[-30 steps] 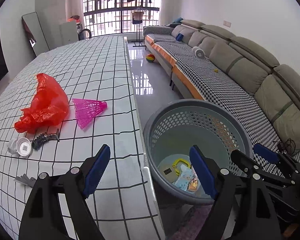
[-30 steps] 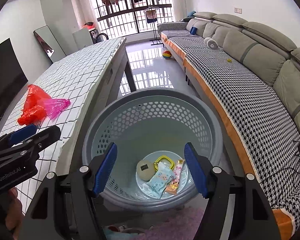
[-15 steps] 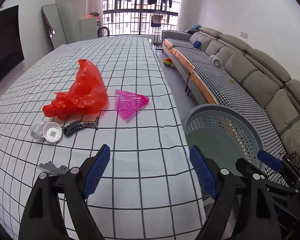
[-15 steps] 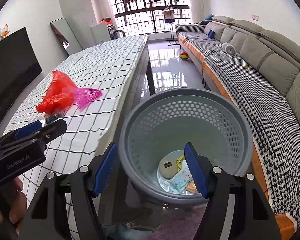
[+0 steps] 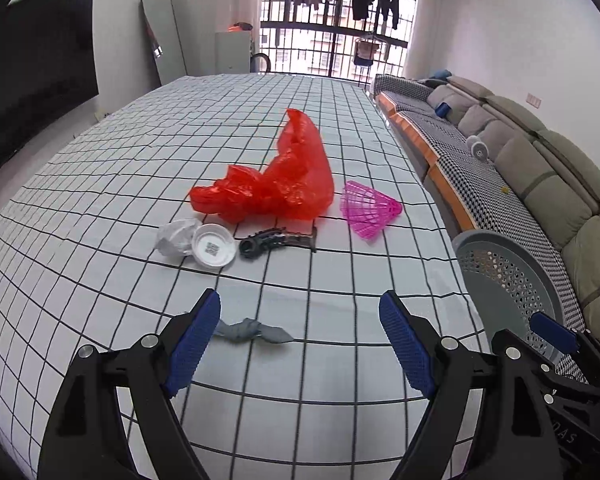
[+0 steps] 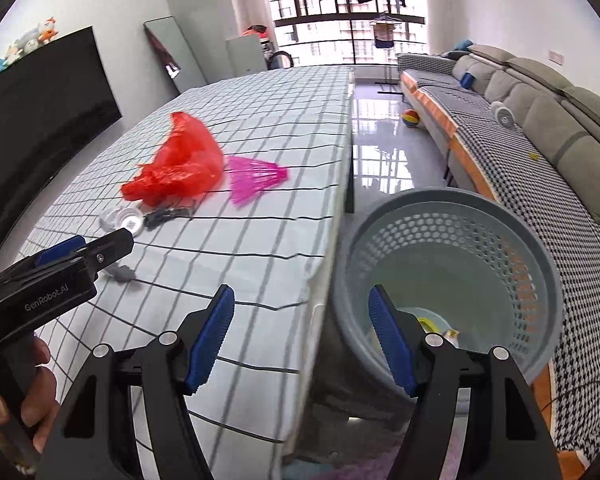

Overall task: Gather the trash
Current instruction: 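Move the right gripper to the grey cloth strip and close on it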

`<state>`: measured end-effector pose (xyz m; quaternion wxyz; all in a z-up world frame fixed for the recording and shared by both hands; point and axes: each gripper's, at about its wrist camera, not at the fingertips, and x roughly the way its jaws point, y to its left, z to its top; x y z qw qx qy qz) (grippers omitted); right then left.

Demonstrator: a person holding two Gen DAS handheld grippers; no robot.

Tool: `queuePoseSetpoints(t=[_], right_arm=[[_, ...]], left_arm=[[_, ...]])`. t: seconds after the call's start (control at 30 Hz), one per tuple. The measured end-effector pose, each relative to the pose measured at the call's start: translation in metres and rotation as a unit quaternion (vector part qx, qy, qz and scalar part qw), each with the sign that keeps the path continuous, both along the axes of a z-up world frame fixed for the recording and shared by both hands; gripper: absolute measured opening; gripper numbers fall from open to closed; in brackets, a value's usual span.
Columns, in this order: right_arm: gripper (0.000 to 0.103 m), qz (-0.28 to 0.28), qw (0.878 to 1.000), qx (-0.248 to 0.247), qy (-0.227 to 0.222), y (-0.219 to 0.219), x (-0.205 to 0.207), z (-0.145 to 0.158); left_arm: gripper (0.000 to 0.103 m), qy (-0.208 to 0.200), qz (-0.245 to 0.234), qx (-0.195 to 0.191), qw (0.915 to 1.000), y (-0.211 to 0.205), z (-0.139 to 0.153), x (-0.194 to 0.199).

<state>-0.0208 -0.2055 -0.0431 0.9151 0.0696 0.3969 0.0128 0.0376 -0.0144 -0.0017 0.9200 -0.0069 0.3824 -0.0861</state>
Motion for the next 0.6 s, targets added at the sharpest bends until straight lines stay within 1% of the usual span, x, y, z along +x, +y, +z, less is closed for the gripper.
queuePoseSetpoints(t=[0.17, 0.3, 0.43, 0.6], right_arm=[[0.067, 0.048, 0.999, -0.018, 0.002, 0.037, 0.014, -0.004], [0.067, 0.085, 0.996, -0.017, 0.010, 0.060, 0.026, -0.005], [0.067, 0.117, 0.993, -0.025, 0.015, 0.083, 0.038, -0.007], [0.067, 0.160, 0.986, -0.033, 0.023, 0.111, 0.052, -0.009]], left_arm=[[0.080, 0.000, 0.027, 0.009, 0.9996, 0.031, -0.001, -0.004], [0.080, 0.004, 0.050, 0.023, 0.9985, 0.056, -0.006, -0.007], [0.080, 0.011, 0.072, 0.026, 0.9970, 0.081, -0.011, -0.010], [0.080, 0.010, 0.099, 0.029, 0.9947, 0.108, -0.012, -0.015]])
